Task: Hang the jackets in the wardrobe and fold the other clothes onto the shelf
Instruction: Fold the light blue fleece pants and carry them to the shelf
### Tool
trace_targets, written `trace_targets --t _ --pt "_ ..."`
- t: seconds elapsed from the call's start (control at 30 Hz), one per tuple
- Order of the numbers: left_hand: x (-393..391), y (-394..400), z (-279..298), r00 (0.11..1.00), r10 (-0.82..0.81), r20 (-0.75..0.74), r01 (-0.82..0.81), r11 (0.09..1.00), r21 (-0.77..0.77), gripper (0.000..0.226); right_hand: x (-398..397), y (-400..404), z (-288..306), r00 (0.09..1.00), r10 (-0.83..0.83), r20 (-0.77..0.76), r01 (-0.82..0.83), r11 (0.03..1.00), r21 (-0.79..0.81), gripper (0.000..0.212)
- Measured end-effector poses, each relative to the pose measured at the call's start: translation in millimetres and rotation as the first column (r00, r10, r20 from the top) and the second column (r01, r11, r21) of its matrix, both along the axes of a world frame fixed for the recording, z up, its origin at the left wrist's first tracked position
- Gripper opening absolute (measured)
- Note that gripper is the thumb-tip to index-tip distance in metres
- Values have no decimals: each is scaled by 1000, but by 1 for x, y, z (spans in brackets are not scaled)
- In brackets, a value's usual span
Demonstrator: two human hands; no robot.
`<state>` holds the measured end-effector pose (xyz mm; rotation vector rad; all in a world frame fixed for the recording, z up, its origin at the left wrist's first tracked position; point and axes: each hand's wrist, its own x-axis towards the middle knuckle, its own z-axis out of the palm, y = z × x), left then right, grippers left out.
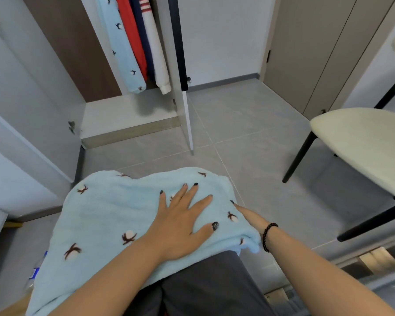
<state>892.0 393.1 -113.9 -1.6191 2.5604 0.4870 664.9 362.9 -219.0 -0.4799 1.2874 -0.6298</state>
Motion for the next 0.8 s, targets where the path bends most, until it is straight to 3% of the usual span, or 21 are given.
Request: trace_targets --t 0.1,0.37,0.5,0.63,0.7,0.8 --pt "-10 -17 3 998 60 1 -60 998 18 73 5 -5 -13 982 4 186 3 999 -38 37" --pt "-8 -24 -14 994 104 -17 -105 987 -125 79 -1 -8 -24 944 58 324 -37 997 -71 40" --pt "3 -24 -23 985 152 -77 -157 986 -58 69 -14 -19 3 979 100 176 -96 995 -33 52" --pt "9 -26 -25 934 255 -249 -250 967 52 65 -19 -43 61 977 213 -4 -213 973 -91 48" --pt "13 -28 -20 820 361 -444 -327 932 154 61 -14 -58 96 954 256 -156 -277 952 -131 54" --pt "29 -27 -5 409 573 -710 -442 806 395 55 6 -74 149 882 319 -346 -390 908 -156 51"
